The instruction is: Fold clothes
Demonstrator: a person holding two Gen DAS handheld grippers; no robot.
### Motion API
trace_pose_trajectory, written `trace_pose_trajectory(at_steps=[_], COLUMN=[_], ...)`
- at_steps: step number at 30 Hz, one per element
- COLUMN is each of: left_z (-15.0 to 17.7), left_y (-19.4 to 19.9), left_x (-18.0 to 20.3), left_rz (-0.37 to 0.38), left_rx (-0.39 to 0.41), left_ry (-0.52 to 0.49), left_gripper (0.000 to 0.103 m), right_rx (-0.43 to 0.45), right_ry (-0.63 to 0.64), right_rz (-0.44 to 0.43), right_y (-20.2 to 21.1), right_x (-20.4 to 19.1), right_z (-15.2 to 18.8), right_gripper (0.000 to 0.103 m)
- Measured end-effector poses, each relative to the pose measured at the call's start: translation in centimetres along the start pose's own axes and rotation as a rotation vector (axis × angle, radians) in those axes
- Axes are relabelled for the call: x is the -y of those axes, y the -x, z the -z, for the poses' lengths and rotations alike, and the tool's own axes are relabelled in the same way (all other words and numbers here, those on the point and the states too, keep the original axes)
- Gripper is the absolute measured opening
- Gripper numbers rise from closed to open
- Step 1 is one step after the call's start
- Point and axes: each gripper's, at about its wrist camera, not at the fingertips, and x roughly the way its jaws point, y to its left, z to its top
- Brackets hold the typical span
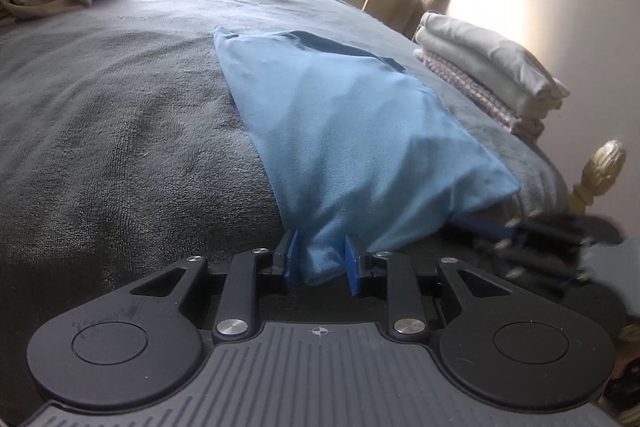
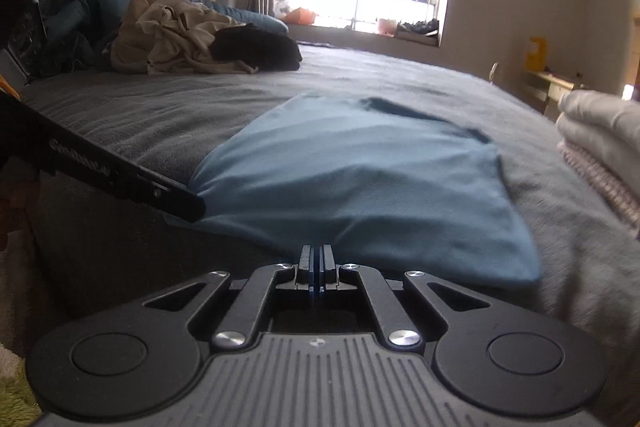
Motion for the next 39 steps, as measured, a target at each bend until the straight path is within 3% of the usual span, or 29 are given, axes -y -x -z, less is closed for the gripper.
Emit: trace_pose_trajectory(at_steps=[5,9,14,18,21,26,30,34,39], left_z=[0.0,-0.1,-0.2,-0.1,-0.1,0.1,0.0,0.0,0.1], left_y=[-0.1,-0.1,-0.1,-0.1,-0.1,-0.1,-0.1,-0.1,-0.1], left_x=[0.4,0.3,0.4,0.6,0.7,0.7,0.8,1.0,1.1], left_rz=[-0.018,-0.02,-0.021,-0.028,-0.037,-0.038,-0.041,-0.048,-0.054], left_rx=[0.0,-0.007,-0.011,-0.01,-0.009,-0.004,-0.003,-0.001,0.001], left_ry=[-0.017,-0.014,-0.018,-0.04,-0.039,-0.036,-0.044,-0.055,-0.059], left_gripper=[0.025,0.026,0.026,0.026,0.026,0.027,0.027,0.027,0.028], right_rx=[0.098,0.003,-0.026,0.053,0.1,-0.018,-0.039,0.054,0.136], right_ry=[0.0,-0.043,-0.09,-0.089,-0.056,-0.129,-0.226,-0.264,-0.22], right_rz=[0.046,0.09,0.113,0.12,0.152,0.23,0.251,0.21,0.094], right_y=[0.4,-2.2,0.0,2.1,1.4,-0.9,1.3,2.6,-0.4], right_x=[0.8,2.6,3.3,3.3,3.5,5.5,6.9,7.5,5.9], right_z=[-2.2,-0.3,1.6,-0.5,-2.0,0.9,2.7,0.0,-4.0], right_gripper=[0.004,0.003,0.002,0.004,0.004,0.004,0.006,0.006,0.006])
